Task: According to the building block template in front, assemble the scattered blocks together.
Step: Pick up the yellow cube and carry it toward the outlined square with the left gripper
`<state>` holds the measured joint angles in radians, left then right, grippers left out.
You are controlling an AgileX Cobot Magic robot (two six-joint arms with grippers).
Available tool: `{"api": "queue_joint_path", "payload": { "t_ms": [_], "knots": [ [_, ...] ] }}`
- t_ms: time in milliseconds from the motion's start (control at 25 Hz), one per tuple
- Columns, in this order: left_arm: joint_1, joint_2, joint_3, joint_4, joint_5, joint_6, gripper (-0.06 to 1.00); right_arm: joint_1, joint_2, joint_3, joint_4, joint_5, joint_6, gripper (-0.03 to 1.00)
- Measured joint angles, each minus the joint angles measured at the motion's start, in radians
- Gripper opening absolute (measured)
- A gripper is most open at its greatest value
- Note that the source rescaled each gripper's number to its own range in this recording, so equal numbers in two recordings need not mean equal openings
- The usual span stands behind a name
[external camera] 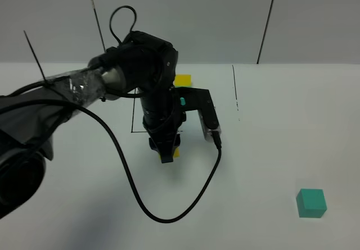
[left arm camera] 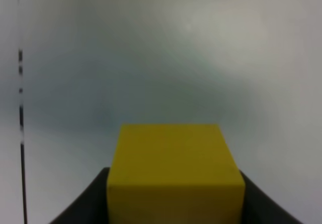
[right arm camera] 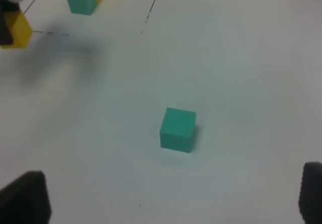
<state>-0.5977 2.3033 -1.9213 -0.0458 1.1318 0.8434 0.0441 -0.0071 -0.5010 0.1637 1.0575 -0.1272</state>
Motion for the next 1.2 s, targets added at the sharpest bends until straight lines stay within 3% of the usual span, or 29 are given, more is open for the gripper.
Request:
{"api": "queue_joint_path", "payload": {
  "t_ms": [320,1200],
  "knots": [
    [-0.065,0.118,-0.131,0.028,0.037,0.004,0.00,0.000,0.000,0.000,0.000,0.000,0.000,1.00],
    [-0.077,0.162,-0.131,0.029,0.049,0.032,0.00,0.000,0.000,0.000,0.000,0.000,0.000,1.00]
  ]
}}
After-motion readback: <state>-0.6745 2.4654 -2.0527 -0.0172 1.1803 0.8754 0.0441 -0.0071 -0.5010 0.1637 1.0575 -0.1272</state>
